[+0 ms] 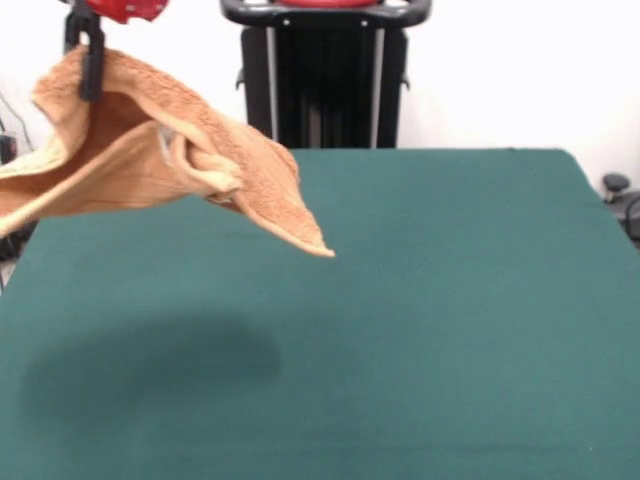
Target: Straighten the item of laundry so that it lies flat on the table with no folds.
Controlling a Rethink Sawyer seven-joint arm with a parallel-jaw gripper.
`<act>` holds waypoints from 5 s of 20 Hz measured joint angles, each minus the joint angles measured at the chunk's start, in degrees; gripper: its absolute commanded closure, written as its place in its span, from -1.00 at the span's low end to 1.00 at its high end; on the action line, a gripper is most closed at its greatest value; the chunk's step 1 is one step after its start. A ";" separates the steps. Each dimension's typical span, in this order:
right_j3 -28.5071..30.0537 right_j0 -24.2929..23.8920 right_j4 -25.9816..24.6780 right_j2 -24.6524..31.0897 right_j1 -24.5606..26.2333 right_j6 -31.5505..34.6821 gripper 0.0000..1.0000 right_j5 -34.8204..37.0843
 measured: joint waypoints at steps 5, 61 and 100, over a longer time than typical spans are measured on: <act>0.37 2.71 0.00 -0.12 0.09 0.00 1.00 0.00; 4.64 10.99 3.46 -2.99 7.39 4.09 1.00 -6.80; 4.08 3.01 2.57 -3.90 6.84 4.09 1.00 -13.11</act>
